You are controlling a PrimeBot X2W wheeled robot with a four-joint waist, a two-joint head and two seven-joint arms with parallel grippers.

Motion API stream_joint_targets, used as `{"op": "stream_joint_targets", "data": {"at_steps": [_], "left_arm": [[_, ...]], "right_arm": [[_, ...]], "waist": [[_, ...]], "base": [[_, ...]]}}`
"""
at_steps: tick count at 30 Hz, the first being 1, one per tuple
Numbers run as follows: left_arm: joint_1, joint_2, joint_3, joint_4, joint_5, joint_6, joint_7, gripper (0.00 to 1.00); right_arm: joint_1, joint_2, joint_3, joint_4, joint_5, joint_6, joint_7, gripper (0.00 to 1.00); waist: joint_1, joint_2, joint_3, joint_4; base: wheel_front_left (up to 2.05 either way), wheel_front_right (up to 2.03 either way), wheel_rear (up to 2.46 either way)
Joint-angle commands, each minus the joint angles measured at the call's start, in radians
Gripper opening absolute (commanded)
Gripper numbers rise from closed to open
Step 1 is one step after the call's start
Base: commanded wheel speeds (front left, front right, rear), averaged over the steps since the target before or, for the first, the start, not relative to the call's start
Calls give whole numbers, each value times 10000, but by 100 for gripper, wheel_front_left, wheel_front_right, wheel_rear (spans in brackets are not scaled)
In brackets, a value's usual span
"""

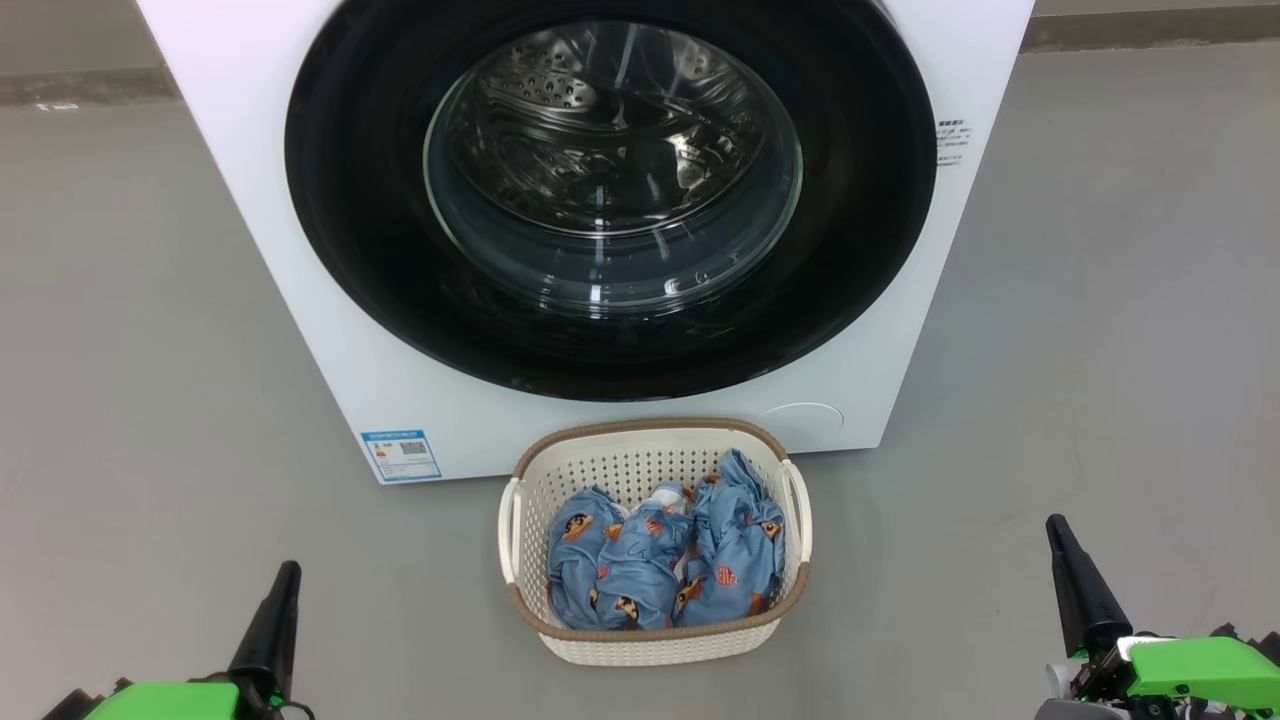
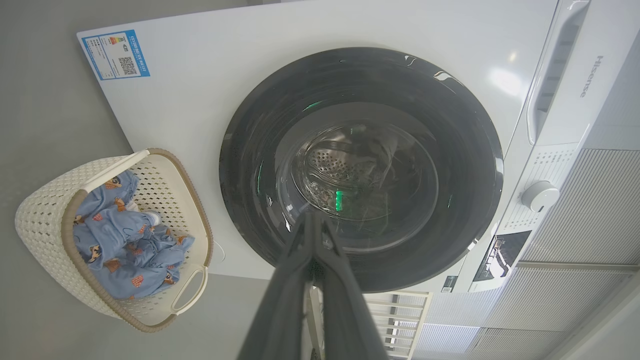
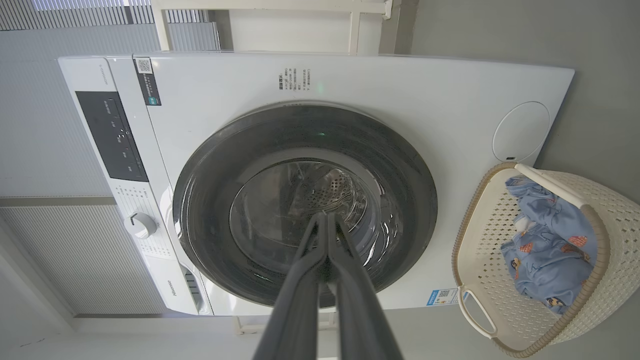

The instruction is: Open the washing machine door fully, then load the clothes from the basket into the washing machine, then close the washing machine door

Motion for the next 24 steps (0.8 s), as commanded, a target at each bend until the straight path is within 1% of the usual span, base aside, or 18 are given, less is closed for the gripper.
{"op": "stream_joint_targets", "data": {"at_steps": [1,24], "left_arm": [[-422,129,349,-190,129,-31,44,0],[-423,119,364,-190,141,-31,56,0]], "right_arm": [[-445,-39,218,-272,-94,17,70,0],[-446,-31,207,-271,-103,17,79,0]], "waist": [[0,0,0,0],[0,0,0,0]], "base": [[0,0,0],[0,0,0]]}}
